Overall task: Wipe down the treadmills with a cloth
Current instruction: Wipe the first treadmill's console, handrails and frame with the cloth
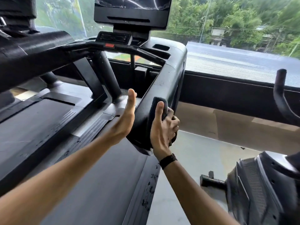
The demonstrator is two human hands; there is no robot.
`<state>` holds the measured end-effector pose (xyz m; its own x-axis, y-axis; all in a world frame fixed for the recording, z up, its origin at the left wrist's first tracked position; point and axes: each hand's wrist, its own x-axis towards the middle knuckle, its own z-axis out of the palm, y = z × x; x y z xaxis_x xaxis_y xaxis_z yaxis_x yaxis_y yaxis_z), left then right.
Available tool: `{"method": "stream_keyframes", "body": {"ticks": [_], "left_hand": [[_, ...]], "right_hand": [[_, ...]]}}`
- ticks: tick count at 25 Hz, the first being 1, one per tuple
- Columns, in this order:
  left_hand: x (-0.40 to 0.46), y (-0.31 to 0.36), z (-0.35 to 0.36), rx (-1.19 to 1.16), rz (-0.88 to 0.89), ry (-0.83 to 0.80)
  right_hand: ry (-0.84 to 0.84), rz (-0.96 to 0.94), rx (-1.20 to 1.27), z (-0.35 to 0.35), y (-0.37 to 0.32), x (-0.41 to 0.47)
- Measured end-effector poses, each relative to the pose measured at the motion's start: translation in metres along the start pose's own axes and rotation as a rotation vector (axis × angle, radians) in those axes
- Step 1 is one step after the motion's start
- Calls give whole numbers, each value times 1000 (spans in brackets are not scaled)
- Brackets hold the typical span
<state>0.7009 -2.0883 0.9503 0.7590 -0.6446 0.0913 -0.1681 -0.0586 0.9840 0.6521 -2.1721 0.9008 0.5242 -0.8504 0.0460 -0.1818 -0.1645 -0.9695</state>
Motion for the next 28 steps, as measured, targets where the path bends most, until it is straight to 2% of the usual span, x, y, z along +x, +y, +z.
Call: {"method": "stream_keyframes", "body": {"ticks": [2,4,8,13,15,17,21,25,28], "left_hand": [[6,3,1,-49,22,-44],[19,-1,1,-78,-22,-24],[79,-15,-10,-127,-140,-5],[133,-10,10,12,-33,34],[148,-9,14,101,-46,48],[158,-10,17,143,-133,85],[161,1,28,152,-150,96],[158,0,25,169,-148,165],[156,0,21,173,-185,145]], "right_hand": [[-36,-241,-155,1,-10,-3],[-83,-359,-293,3,-18,15],[-154,-482,-422,16,-33,76],[-171,-495,-419,26,-37,154],[-133,-441,-340,27,-35,183],[-88,-354,-235,28,-29,207],[23,-95,94,27,-5,241],[36,185,283,27,25,233],[26,370,349,22,45,201]]}}
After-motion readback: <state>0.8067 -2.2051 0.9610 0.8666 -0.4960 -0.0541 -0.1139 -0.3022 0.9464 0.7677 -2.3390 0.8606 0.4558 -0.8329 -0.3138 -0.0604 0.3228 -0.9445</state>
